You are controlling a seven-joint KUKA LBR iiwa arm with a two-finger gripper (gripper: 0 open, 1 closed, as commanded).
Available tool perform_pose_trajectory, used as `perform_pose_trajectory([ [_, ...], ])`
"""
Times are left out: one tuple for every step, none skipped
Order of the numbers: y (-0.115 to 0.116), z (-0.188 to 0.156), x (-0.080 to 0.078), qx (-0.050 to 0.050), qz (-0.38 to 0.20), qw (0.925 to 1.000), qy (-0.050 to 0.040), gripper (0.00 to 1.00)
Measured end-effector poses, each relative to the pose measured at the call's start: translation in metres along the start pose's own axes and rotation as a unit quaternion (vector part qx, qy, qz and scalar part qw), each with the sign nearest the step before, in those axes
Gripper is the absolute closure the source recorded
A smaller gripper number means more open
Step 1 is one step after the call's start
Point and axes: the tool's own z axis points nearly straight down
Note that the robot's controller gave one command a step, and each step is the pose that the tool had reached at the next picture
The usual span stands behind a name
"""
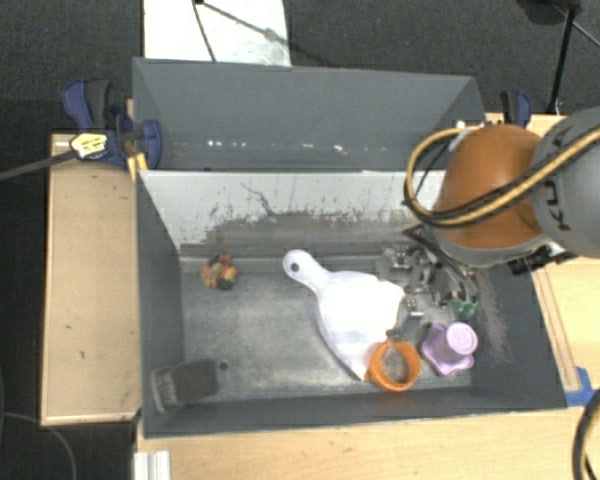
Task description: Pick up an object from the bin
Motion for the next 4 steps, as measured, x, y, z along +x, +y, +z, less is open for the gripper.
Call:
perform_pose_trajectory([
  [-0.023, 0.039, 0.031, 0.0, 0.029, 0.9996, -0.0025, 0.0],
  [-0.032, 0.066, -0.01, 0.0, 0.065, 0.9979, -0.0011, 1.0],
  [-0.032, 0.066, -0.01, 0.0, 0.065, 0.9979, -0.0011, 1.0],
  [-0.002, -0.111, -0.035, 0.0, 0.051, 0.9987, -0.0044, 1.0],
])
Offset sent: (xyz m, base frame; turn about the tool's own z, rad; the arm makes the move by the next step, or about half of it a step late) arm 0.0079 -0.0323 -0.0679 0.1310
